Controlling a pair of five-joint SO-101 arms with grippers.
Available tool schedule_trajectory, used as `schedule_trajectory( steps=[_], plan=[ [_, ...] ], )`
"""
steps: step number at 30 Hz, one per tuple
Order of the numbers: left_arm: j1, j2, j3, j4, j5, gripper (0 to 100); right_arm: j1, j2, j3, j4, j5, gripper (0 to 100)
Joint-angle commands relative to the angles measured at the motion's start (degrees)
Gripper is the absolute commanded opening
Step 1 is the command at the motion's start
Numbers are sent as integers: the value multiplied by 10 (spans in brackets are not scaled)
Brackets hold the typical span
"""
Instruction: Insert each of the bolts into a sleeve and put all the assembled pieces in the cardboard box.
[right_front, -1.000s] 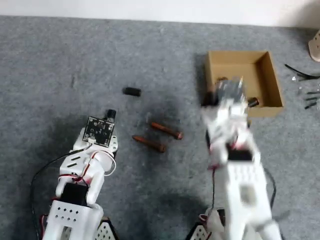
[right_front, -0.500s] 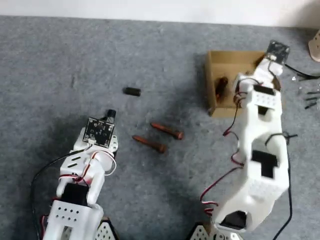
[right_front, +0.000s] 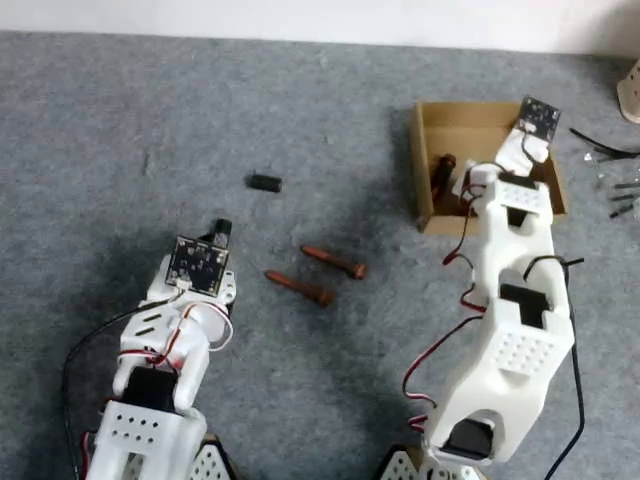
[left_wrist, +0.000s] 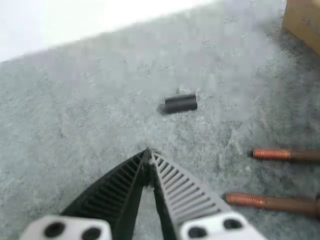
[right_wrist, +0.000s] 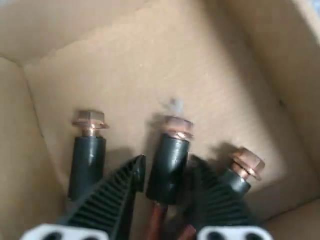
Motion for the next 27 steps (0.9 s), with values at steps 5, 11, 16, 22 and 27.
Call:
schedule_trajectory(
  steps=[5,11,16,22,27],
  plan=[
    [1,-2,-5,-18,4,7,-7,-110,-19,58,-4,176],
    [1,-2,-5,-18,4,7,-60,-266,109,89,-3,173],
    [1,-3,-5,-18,4,7,-104,-404,291,57,-4,105],
    [1,-5,-5,-18,4,7,-115,-577,547,-77,-3,104],
    [1,-6,-5,-18,4,7,-113,-722,718,-151,-3,104]
  ],
)
